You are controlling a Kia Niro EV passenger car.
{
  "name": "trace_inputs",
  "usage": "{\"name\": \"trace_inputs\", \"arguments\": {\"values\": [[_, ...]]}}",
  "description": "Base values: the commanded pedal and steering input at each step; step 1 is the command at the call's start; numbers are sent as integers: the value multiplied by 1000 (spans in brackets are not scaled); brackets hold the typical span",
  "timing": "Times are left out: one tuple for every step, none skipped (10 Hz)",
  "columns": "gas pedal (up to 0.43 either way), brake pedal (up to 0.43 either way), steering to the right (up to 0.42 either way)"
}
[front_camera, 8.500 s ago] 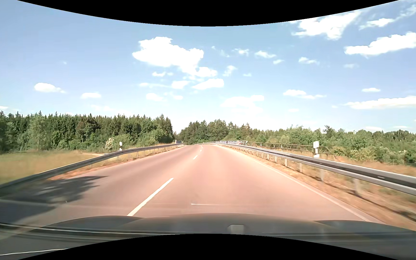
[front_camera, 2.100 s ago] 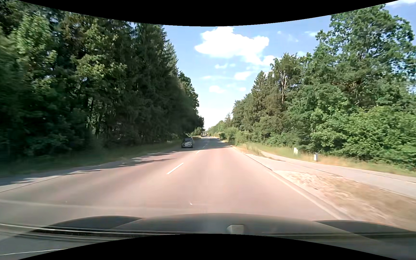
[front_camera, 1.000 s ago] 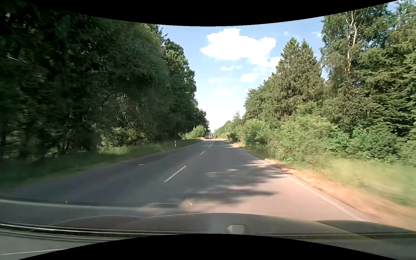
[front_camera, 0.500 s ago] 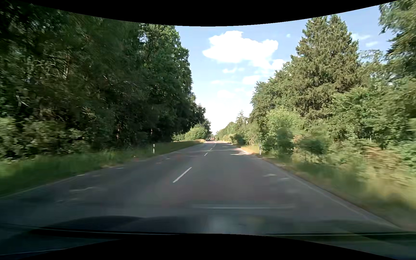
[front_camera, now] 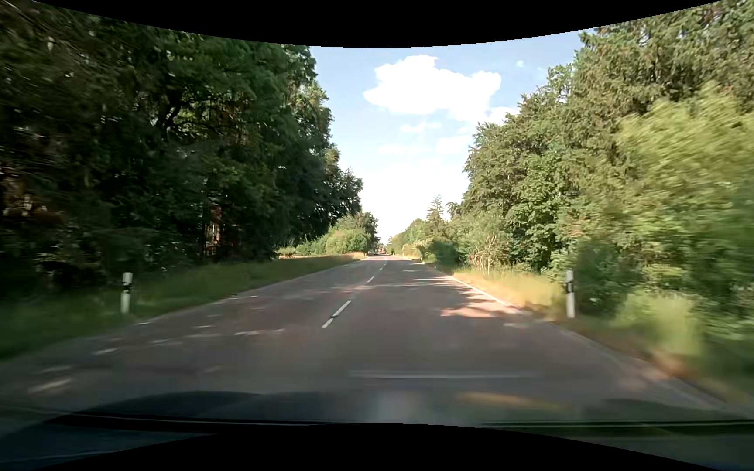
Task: Follow the waypoints while adhering to traffic rules and regulations
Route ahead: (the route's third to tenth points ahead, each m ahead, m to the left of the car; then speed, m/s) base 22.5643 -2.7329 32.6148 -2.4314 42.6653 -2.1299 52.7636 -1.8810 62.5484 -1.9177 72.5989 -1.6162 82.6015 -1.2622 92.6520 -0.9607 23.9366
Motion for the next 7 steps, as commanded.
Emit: {"name": "trace_inputs", "arguments": {"values": [[150, 6, 6], [150, 6, 5], [150, 6, 5], [150, 6, 5], [150, 6, 5], [150, 6, 3], [150, 6, 2]]}}
